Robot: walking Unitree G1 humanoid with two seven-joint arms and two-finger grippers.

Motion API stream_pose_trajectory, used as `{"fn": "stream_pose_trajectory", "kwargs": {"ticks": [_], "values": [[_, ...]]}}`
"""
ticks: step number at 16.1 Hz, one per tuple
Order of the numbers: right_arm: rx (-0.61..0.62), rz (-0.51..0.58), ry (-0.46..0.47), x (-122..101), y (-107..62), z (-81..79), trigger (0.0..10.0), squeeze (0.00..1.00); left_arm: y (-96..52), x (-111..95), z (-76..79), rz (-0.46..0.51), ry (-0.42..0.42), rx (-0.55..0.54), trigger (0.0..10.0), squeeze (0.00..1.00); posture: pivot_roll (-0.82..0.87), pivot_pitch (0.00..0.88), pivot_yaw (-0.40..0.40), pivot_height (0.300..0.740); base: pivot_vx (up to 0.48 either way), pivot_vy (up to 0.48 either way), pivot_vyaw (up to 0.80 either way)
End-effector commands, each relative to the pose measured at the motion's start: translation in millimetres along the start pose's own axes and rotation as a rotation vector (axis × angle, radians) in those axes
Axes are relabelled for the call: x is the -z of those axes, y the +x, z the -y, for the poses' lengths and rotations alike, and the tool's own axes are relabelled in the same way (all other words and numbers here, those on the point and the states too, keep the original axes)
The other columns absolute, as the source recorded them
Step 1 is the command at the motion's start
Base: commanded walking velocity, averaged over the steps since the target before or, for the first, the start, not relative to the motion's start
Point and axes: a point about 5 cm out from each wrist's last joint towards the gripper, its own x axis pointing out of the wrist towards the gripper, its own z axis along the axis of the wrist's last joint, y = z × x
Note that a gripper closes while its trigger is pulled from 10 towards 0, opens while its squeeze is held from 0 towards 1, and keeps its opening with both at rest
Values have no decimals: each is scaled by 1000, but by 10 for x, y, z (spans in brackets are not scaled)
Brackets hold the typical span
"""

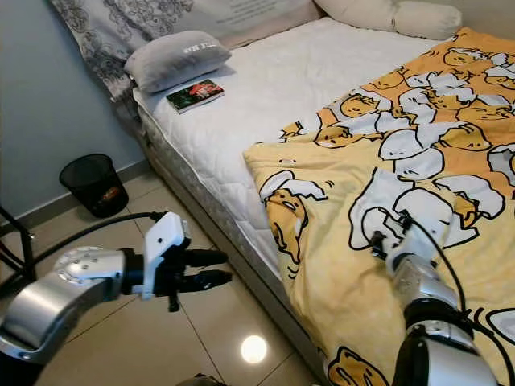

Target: Clean up the room

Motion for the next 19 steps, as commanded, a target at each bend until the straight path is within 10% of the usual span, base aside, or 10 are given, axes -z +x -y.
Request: {"fn": "stream_pose_trajectory", "kwargs": {"ticks": [1, 7, 8, 9, 16, 19], "values": [[27, 24, 33, -57, 8, 25, 10000, 1000, -33, -45, 12, -13, 25, 16, 10000, 0, 55, 0, 139, 740, 0, 0, 0], [176, 173, 223, -256, -52, 456, 10000, 1000, -114, 9, 112, -34, -3, 11, 10000, 0, 69, 0, 129, 740, 0, 0, 0], [173, 171, 238, -255, -68, 533, 10000, 745, -95, 10, 126, -30, -10, 12, 10000, 0, 63, 0, 126, 740, 0, 0, 0], [152, 160, 243, -237, -74, 565, 10000, 133, -80, 9, 136, -27, -14, 17, 10000, 0, 58, 0, 124, 740, 0, 0, 0], [-104, -1, 318, 75, -69, 430, 10000, 0, -47, 2, 125, -25, -19, 22, 10000, 0, 44, 0, 131, 740, 0, 0, 0], [-162, -38, 323, 139, -79, 403, 0, 0, -45, -1, 116, -30, -17, 27, 10000, 0, 43, 0, 133, 740, 0, 0, 0]]}}
